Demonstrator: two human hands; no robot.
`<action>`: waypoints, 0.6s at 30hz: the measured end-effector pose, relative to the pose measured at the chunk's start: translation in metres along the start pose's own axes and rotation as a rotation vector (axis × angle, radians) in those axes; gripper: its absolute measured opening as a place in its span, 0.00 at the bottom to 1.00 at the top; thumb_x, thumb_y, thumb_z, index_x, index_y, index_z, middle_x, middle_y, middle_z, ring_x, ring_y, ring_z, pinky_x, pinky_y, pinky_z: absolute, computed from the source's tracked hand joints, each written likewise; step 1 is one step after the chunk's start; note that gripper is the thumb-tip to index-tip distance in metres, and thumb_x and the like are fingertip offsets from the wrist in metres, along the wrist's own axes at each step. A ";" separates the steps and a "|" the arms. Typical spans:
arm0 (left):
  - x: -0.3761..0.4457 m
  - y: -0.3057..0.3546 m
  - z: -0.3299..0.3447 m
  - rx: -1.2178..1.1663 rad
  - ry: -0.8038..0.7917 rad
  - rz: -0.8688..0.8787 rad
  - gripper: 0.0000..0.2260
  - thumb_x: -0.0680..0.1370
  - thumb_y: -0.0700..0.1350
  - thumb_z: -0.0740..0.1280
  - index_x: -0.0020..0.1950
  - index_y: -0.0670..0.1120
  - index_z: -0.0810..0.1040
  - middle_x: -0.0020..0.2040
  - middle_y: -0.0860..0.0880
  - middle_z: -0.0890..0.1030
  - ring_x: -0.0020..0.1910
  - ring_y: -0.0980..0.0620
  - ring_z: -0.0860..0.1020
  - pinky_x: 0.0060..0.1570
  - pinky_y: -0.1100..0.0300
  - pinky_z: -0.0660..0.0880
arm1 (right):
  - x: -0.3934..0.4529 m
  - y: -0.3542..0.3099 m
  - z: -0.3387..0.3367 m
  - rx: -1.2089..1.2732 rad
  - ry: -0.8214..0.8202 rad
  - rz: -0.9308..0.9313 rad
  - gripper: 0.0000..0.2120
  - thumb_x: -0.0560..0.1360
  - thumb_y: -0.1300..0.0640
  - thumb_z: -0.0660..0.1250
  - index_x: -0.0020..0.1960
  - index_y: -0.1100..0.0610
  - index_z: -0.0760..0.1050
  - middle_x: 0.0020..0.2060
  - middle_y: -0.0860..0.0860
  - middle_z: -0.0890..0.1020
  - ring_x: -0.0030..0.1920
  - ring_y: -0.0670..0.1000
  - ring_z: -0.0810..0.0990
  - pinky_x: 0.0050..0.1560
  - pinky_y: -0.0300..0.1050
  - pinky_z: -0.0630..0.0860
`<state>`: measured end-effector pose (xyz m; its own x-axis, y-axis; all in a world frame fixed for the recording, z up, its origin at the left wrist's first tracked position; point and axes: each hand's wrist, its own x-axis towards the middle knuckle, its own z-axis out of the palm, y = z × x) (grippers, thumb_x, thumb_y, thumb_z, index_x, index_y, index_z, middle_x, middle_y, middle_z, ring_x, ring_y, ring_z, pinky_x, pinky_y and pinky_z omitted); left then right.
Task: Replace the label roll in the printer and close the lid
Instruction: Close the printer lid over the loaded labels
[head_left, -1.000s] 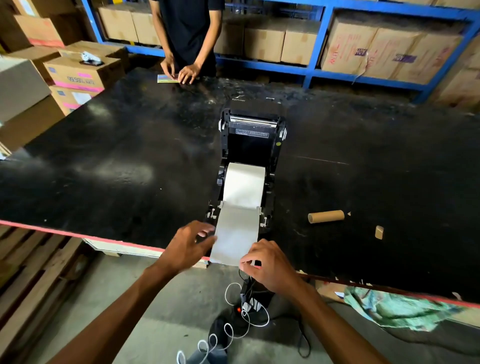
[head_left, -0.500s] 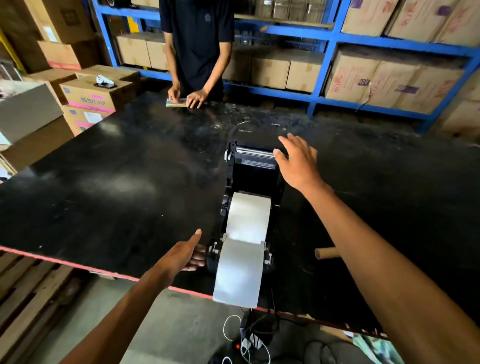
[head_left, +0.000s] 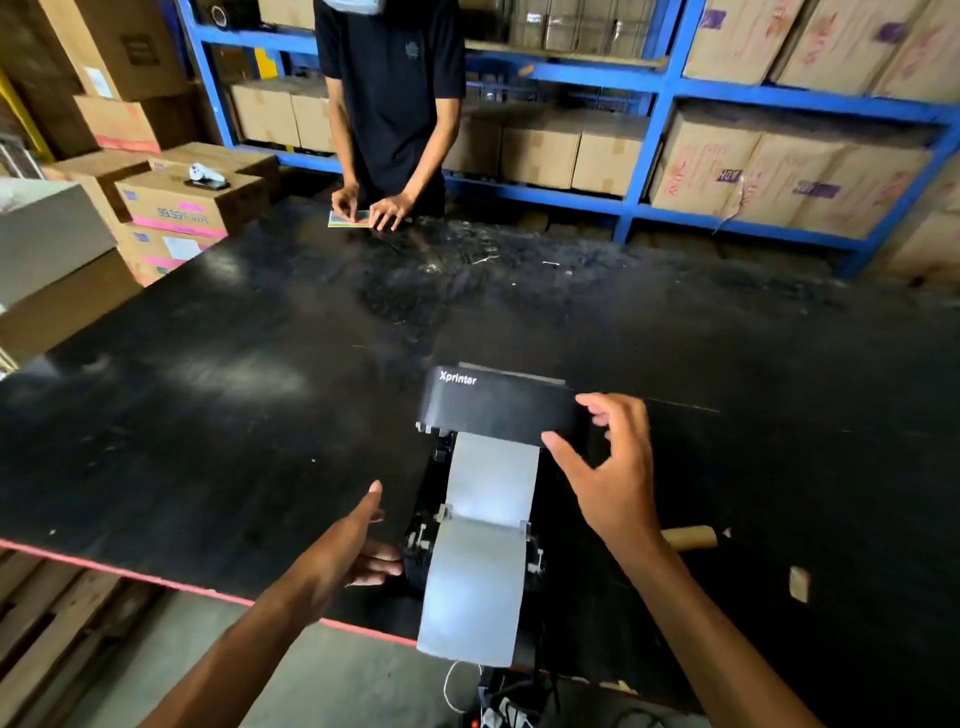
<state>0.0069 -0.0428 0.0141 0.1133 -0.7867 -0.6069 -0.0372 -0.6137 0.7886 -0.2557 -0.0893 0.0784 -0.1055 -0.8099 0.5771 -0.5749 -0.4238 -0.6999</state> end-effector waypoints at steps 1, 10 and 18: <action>0.000 0.001 -0.001 -0.009 -0.006 -0.001 0.28 0.75 0.67 0.54 0.65 0.48 0.69 0.47 0.34 0.83 0.51 0.35 0.82 0.55 0.46 0.77 | -0.010 0.003 -0.002 -0.002 -0.020 0.028 0.25 0.65 0.49 0.73 0.59 0.53 0.72 0.56 0.47 0.71 0.58 0.52 0.73 0.62 0.48 0.70; -0.004 0.002 -0.001 0.078 -0.046 0.047 0.43 0.57 0.79 0.61 0.63 0.53 0.70 0.45 0.38 0.86 0.45 0.43 0.85 0.54 0.47 0.80 | -0.084 0.033 -0.005 -0.206 -0.360 0.106 0.49 0.60 0.34 0.70 0.73 0.39 0.48 0.76 0.46 0.51 0.71 0.38 0.47 0.70 0.46 0.49; -0.001 -0.005 0.002 0.092 -0.029 0.096 0.48 0.59 0.72 0.68 0.73 0.50 0.61 0.45 0.42 0.86 0.43 0.47 0.85 0.46 0.52 0.80 | -0.103 0.037 0.001 0.101 -0.261 0.476 0.35 0.64 0.32 0.65 0.68 0.38 0.59 0.71 0.46 0.65 0.71 0.46 0.63 0.73 0.54 0.60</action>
<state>0.0053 -0.0389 0.0106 0.0759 -0.8430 -0.5326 -0.1373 -0.5379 0.8318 -0.2655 -0.0221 -0.0072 -0.1227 -0.9898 0.0729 -0.4311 -0.0130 -0.9022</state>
